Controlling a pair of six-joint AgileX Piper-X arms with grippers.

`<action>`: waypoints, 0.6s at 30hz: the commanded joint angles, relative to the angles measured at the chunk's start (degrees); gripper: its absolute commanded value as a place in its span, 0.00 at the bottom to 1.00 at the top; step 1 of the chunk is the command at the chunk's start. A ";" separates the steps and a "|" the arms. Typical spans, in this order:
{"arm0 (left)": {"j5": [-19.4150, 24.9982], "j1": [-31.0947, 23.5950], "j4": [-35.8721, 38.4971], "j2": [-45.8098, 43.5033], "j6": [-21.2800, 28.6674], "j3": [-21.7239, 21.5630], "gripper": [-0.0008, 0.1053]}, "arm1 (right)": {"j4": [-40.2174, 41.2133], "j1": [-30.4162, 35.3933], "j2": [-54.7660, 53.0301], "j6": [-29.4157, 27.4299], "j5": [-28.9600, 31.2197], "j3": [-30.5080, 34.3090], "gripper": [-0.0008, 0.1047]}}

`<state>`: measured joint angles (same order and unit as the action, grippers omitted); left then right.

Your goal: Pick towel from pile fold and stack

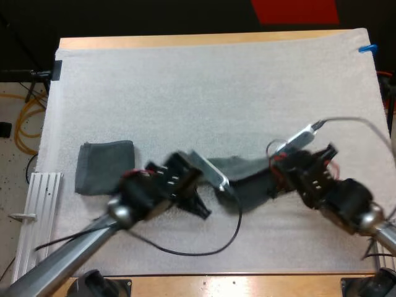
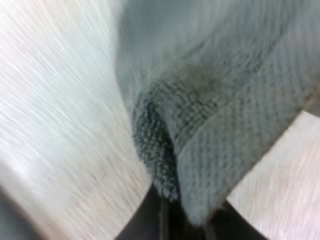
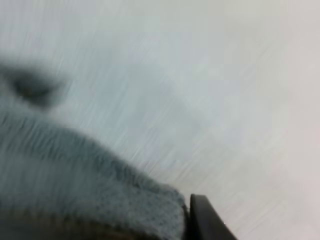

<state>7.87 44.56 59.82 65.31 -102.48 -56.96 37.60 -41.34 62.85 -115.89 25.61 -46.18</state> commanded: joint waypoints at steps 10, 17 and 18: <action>-5.78 -2.29 6.71 -8.66 1.06 -16.00 0.01 | 15.45 -2.33 -7.79 -0.71 -0.12 -22.83 0.02; -12.53 0.03 14.36 -12.36 -4.05 -17.01 0.01 | 32.42 -10.92 -8.54 8.33 -3.32 -31.93 0.02; -12.54 1.11 15.00 -13.13 -4.76 -16.99 0.01 | 34.87 -12.46 -8.66 10.46 -3.98 -32.55 0.02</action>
<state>-4.35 45.67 74.33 52.64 -106.32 -73.33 71.29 -54.04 54.32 -105.93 21.95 -78.25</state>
